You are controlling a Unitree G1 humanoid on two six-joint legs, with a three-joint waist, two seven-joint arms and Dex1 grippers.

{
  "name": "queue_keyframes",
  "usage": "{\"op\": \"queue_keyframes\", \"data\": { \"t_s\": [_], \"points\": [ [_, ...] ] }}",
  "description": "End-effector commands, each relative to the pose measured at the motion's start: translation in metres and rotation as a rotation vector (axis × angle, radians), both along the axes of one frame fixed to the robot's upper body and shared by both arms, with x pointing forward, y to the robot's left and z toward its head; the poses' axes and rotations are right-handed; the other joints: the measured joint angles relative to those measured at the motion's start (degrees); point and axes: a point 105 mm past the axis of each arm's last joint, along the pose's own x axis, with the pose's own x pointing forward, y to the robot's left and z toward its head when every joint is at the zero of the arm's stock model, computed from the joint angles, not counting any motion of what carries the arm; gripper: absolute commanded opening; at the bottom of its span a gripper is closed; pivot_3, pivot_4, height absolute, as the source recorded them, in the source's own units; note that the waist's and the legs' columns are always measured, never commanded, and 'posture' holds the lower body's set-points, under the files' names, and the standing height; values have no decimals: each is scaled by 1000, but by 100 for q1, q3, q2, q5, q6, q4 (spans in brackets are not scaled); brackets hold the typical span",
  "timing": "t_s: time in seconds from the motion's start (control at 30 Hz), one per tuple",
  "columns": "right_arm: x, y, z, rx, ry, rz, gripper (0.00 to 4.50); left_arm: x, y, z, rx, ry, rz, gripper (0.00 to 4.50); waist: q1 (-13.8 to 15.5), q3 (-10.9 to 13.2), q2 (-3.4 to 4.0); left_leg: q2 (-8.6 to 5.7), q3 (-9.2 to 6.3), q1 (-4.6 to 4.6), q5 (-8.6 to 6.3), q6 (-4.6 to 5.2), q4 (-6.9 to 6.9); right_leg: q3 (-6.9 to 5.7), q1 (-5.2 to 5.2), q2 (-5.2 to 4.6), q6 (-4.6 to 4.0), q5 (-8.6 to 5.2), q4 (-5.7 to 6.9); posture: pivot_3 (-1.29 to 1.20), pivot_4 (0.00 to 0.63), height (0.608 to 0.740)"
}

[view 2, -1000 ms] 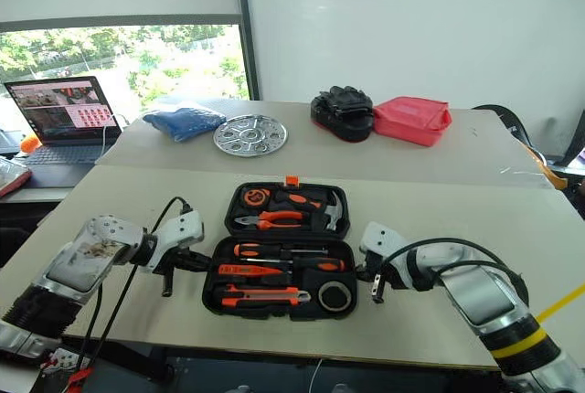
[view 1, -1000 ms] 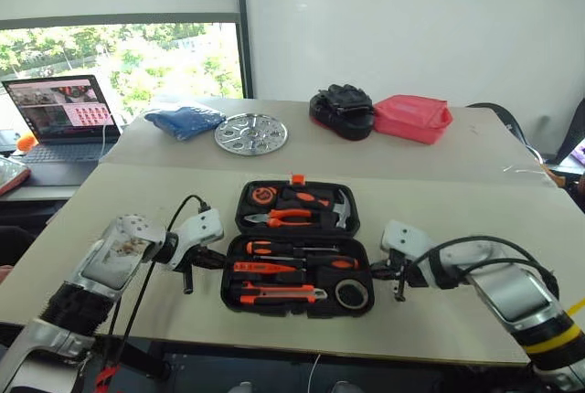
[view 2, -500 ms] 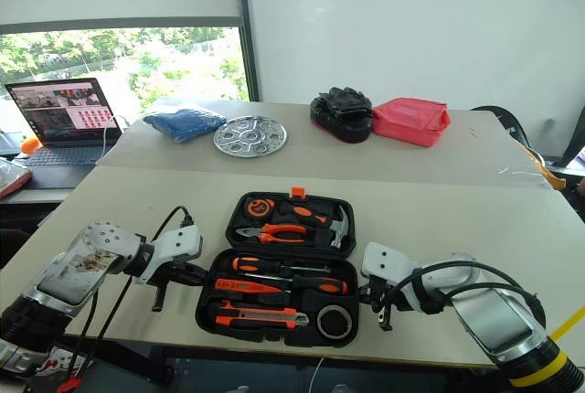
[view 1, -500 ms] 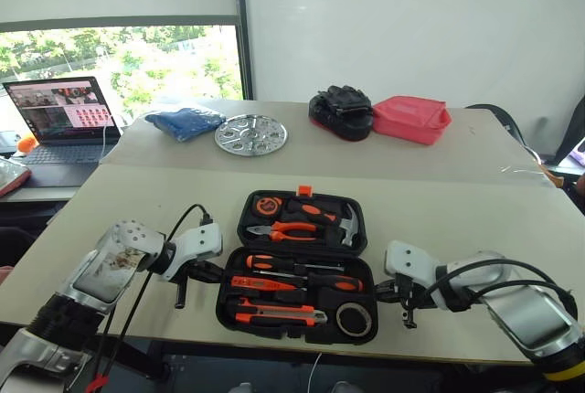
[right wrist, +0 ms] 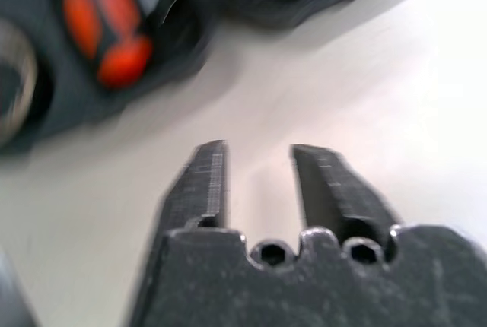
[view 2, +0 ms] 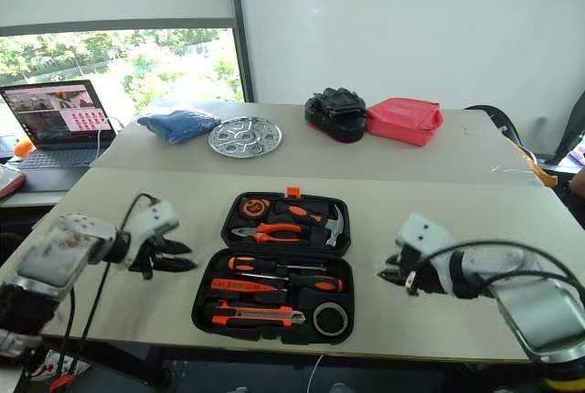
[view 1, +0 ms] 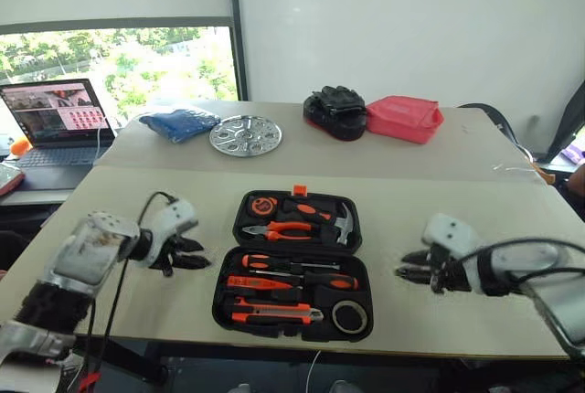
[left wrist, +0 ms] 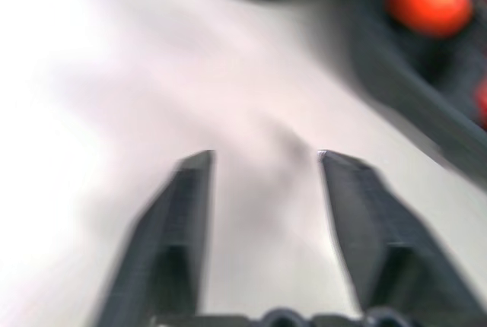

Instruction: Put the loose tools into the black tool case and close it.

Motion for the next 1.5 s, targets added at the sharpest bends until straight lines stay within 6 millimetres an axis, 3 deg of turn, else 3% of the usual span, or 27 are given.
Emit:
{"op": "queue_keyframes", "data": {
  "t_s": [0.03,0.07,0.17,0.47,0.6,0.73,1.03,1.27,1.5],
  "points": [
    [6,2,19,107,17,-81,3197,4,-8,29,-122,54,106,4100,4,0,-3,0,0,-3,0,0,0,0,-3,0,0,0,-1,0,150,740],
    [10,3,21,141,31,-104,3560,8,-12,34,-147,71,134,4440,17,0,-3,-1,-2,-8,0,0,0,-1,-6,0,0,0,-2,0,150,740],
    [22,6,24,213,68,-156,4430,19,-25,44,-218,131,206,4500,39,0,-5,-8,-4,-15,0,0,-1,-2,-8,-6,3,-1,-4,0,150,740],
    [62,14,18,343,194,-308,4430,45,-46,31,-216,228,321,4500,-13,-1,-6,-9,-2,-20,0,0,-8,0,-20,-9,0,2,1,0,150,740],
    [70,19,17,406,230,-337,3390,48,-52,27,-200,229,303,4500,-23,-1,-6,-10,-6,-25,0,0,-13,2,-29,-12,0,3,0,0,150,740],
    [74,24,19,431,244,-344,2029,47,-55,18,-166,236,291,3408,-9,-1,-5,-15,-14,-27,0,-1,-12,1,-31,-19,1,3,1,0,150,740],
    [75,28,8,427,286,-366,2029,55,-65,5,-149,228,299,3408,6,-1,-5,-20,-16,-27,0,-1,-11,1,-30,-24,4,5,-1,0,150,740],
    [75,30,3,419,303,-369,2029,61,-58,-4,-87,194,326,3408,6,-2,-5,-24,-14,-25,4,-7,-10,1,-26,-27,7,7,1,0,150,740],
    [73,31,1,413,299,-360,2029,60,-51,6,-122,210,352,3408,-10,-2,-4,-24,-15,-20,5,-8,-10,2,-23,-25,7,7,3,0,150,740]
  ]
}}
